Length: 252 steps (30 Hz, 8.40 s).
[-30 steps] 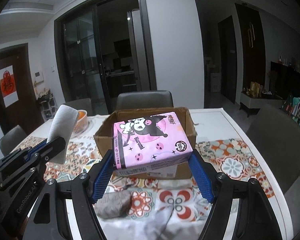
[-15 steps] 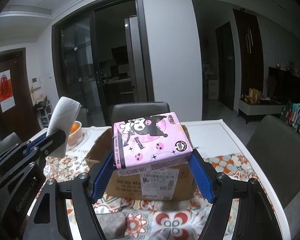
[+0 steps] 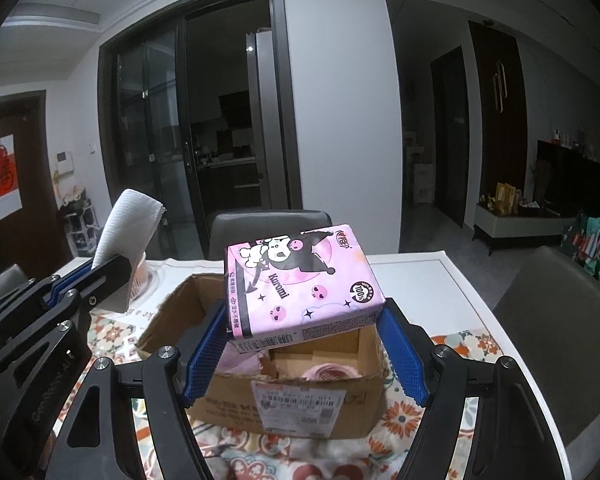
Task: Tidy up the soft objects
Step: 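Lift the packet and cloth and carry both over the cardboard box, then open both tools to drop the packet and cloth into the box, then withdraw both open tools back toward the grey pouch and white cloth, then grasp the grey patterned pouch with the left tool while the right tool grasps the white cloth, then lift the pouch and cloth and carry both over the box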
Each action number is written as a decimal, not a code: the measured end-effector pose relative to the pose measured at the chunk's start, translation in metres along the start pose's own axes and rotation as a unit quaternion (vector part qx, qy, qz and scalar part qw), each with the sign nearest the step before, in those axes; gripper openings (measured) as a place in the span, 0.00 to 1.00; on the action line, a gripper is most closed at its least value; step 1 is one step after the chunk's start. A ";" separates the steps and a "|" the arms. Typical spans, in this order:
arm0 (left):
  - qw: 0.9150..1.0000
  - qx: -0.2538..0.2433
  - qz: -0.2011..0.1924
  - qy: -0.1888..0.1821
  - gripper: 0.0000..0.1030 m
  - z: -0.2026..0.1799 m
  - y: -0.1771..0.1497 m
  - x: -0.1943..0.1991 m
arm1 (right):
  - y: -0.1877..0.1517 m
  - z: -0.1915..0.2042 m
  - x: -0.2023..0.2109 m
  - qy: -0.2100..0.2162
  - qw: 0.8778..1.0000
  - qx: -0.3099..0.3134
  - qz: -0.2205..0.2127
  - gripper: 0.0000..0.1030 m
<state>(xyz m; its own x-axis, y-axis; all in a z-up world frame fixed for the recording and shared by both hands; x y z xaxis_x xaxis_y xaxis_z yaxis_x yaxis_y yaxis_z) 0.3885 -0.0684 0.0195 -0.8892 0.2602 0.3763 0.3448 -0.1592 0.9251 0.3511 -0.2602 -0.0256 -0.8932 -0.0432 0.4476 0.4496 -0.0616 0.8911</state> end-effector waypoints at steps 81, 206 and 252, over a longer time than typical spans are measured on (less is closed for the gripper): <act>0.996 0.008 0.086 -0.012 0.55 0.024 -0.096 0.112 | -0.073 0.037 0.092 -0.028 0.998 0.007 0.054 0.76; 0.989 0.072 0.084 -0.093 0.13 0.006 -0.104 0.105 | -0.122 0.039 0.077 0.056 0.990 -0.049 0.119 0.09; 0.995 0.043 -0.042 -0.083 0.11 0.018 0.004 0.069 | 0.002 0.034 0.062 0.064 0.997 -0.033 -0.020 0.09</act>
<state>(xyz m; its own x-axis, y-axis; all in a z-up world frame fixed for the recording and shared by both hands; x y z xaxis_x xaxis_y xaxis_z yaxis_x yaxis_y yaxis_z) 0.3337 -0.0342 0.0502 -0.8566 0.4236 0.2945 0.3025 -0.0498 0.9518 0.2965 -0.2295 0.0069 -0.9037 -0.1654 0.3950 0.4170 -0.1303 0.8995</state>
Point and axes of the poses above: each gripper's, at about its wrist camera, not at the fingertips, and x roughly against the way its jaws point, z to its left, y to its top, the point moved 7 cm from there along -x, roughly the way its jaws point, and after that the axes turned 4 degrees about z, right-handed, at the moved point
